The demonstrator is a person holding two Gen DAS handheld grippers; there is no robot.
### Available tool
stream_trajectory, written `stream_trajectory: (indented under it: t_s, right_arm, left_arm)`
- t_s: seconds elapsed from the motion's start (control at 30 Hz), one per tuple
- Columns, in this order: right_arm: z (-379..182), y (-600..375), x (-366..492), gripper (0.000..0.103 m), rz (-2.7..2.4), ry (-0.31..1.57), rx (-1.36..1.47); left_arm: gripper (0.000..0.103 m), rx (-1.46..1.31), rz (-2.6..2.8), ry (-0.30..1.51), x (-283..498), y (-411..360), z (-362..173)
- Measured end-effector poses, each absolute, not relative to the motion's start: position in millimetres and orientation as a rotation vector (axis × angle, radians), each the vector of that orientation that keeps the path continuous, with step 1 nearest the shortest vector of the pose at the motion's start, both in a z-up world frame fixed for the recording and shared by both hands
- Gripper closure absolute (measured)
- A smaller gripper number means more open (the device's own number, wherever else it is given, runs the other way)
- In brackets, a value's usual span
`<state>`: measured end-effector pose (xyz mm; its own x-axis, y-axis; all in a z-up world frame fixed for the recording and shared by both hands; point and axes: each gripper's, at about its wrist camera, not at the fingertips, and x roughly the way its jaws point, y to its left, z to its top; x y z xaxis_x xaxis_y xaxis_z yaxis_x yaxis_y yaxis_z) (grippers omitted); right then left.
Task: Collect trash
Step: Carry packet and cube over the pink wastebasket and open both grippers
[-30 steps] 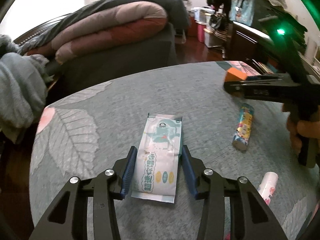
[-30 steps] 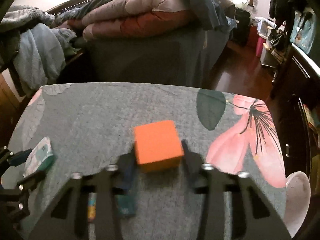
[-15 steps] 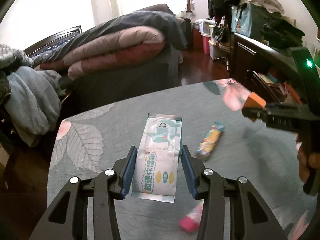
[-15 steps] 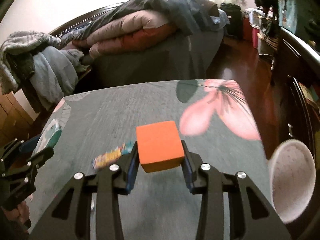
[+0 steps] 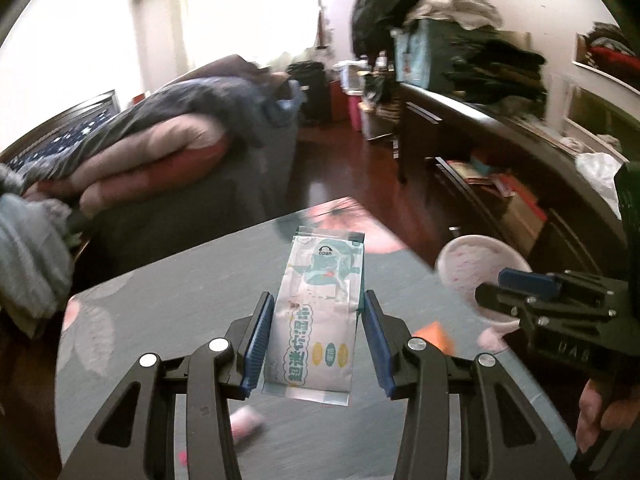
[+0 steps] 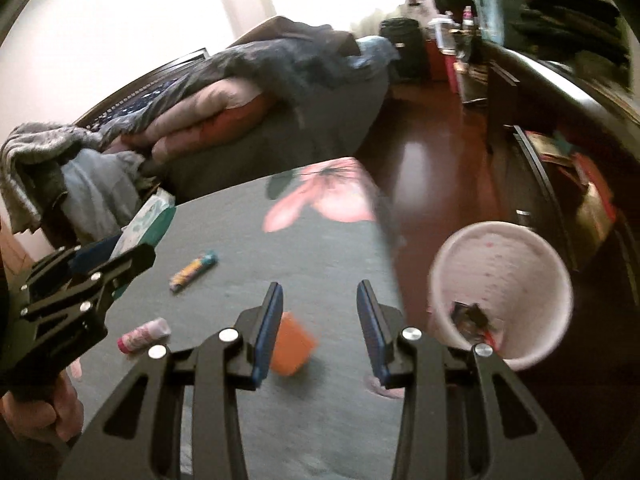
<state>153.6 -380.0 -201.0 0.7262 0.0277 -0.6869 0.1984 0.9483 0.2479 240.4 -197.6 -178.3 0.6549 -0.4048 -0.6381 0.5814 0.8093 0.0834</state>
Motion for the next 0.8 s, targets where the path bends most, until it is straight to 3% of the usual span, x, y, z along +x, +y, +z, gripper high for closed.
stream_trajectory:
  t_s: [0.07, 0.13, 0.2, 0.3, 0.37, 0.47, 0.5, 0.53, 0.57, 0.6, 0.8]
  right_arm:
    - [-202.4, -386.7, 148.7, 0.059, -0.102, 0.758, 0.313]
    - [-208.4, -383.5, 150.3, 0.037, -0.094, 0.775, 0.288]
    - [-217.1, -369.7, 158.5, 0.027, -0.063, 0.802, 0.261]
    - [-230.8, -342.3, 163.9, 0.014, 0.001, 0.826, 0.211]
    - [-237.5, -329.2, 166.0, 0.012, -0.024, 0.832, 0.15]
    - [-248.5, -315.3, 172.9, 0.013, -0.061, 0.852, 0.047]
    - [-251.6, -315.4, 175.5, 0.018, -0.059, 0.861, 0.038]
    - [-255.6, -316.8, 177.2, 0.027, -0.05, 0.87, 0.043]
    - [-259.2, -318.3, 179.1, 0.056, -0.039, 0.886, 0.055]
    - [-263.2, -322.8, 182.3, 0.06, -0.015, 0.914, 0.082]
    - [-250.1, -354.4, 164.7, 0.06, -0.016, 0.864, 0.199]
  left_arm:
    - [0.058, 0.294, -0.588, 0.639, 236.2, -211.1, -175.8]
    - [0.058, 0.286, -0.598, 0.638, 234.4, -217.7, -172.9]
    - [0.058, 0.28, -0.589, 0.635, 234.7, -218.8, -168.8]
    - [0.058, 0.273, -0.56, 0.634, 236.5, -212.4, -164.3]
    - [0.058, 0.271, -0.541, 0.633, 237.9, -205.9, -161.6]
    - [0.058, 0.27, -0.515, 0.632, 239.7, -200.3, -159.7]
    - [0.058, 0.267, -0.508, 0.635, 240.3, -198.2, -159.5]
    - [0.058, 0.264, -0.505, 0.636, 240.8, -197.5, -159.4]
    - [0.058, 0.262, -0.504, 0.637, 240.8, -197.4, -159.3]
    - [0.058, 0.262, -0.504, 0.636, 239.9, -197.7, -159.5]
    - [0.058, 0.275, -0.539, 0.628, 236.5, -212.3, -157.7]
